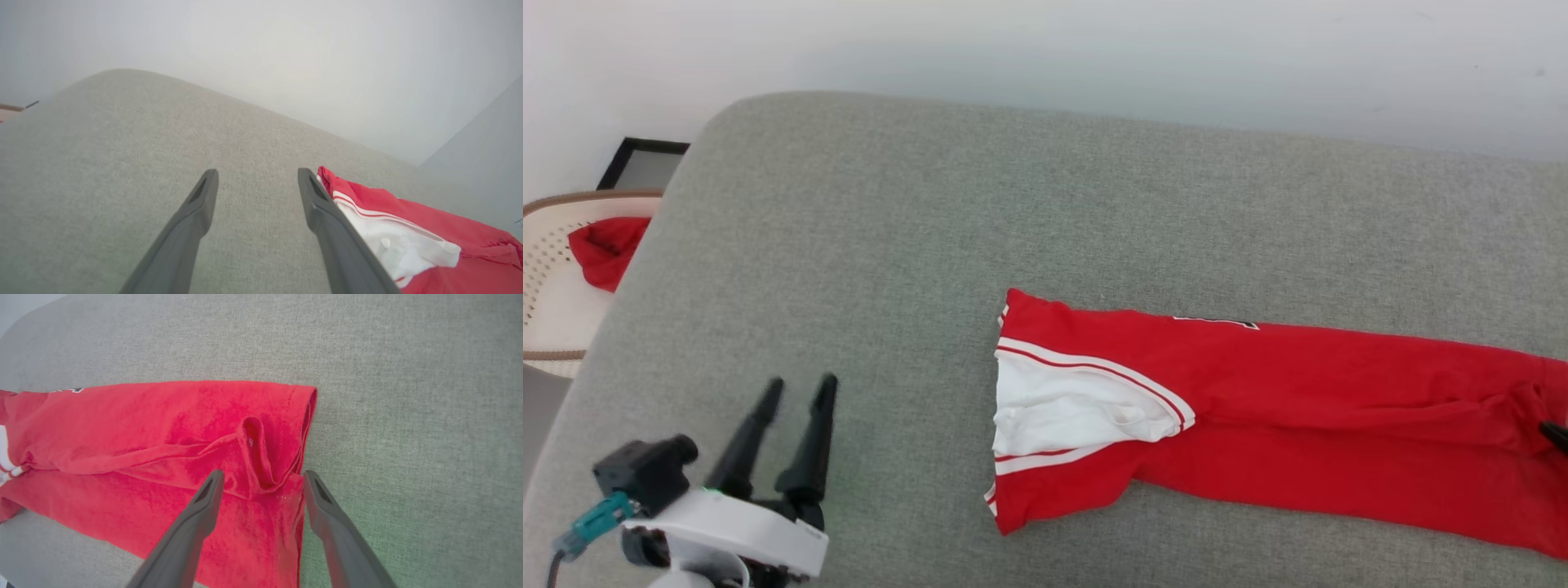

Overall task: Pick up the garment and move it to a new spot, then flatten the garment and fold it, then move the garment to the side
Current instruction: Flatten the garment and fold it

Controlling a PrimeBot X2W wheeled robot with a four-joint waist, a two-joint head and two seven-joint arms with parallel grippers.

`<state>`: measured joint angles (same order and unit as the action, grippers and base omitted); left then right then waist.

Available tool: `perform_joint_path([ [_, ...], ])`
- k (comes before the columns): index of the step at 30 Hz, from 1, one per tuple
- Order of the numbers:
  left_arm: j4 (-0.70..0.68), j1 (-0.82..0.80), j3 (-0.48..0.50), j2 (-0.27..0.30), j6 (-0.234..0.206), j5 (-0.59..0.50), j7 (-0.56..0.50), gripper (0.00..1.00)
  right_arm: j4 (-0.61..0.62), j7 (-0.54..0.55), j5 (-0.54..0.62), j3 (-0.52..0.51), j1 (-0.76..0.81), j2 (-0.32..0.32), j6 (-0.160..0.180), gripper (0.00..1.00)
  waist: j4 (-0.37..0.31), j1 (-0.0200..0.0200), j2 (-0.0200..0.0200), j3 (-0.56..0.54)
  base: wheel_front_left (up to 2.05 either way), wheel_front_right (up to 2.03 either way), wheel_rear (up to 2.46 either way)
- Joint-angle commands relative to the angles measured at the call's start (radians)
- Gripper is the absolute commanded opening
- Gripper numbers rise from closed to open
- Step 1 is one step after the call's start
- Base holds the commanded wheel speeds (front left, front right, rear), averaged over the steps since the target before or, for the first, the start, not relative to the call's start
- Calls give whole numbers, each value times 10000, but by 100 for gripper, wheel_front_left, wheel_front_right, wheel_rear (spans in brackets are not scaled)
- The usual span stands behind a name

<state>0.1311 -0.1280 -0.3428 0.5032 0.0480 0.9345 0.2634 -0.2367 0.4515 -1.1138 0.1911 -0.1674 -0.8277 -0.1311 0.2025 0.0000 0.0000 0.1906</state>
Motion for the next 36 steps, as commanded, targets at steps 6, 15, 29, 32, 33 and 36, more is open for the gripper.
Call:
perform_joint_path([
  [6,-552,257,1362,-770,-362,-2758,6,100,-209,775,61,-655,154,265,7,100,-1,0,0,-4,0,0,0],
  [15,-347,593,2381,-1963,96,-4825,7,100,-737,1989,958,-1178,-585,924,7,100,-130,0,0,337,0,0,0],
  [29,421,98,2792,-2966,771,-5979,7,100,-1717,3619,2411,-1142,-1197,2402,-2,100,229,0,0,692,0,0,0],
  [32,490,59,2835,-3039,811,-6075,7,100,-1640,3820,2578,-1187,-1132,2579,-23,48,258,0,0,739,0,0,0],
  [33,506,53,2844,-3058,822,-6084,7,100,-1611,3899,2623,-1217,-1106,2635,-23,31,262,0,0,756,0,0,0],
  [36,516,-11,2878,-3099,823,-6108,7,100,-1486,4017,2733,-1299,-1016,2744,-25,0,257,0,0,809,0,0,0],
])
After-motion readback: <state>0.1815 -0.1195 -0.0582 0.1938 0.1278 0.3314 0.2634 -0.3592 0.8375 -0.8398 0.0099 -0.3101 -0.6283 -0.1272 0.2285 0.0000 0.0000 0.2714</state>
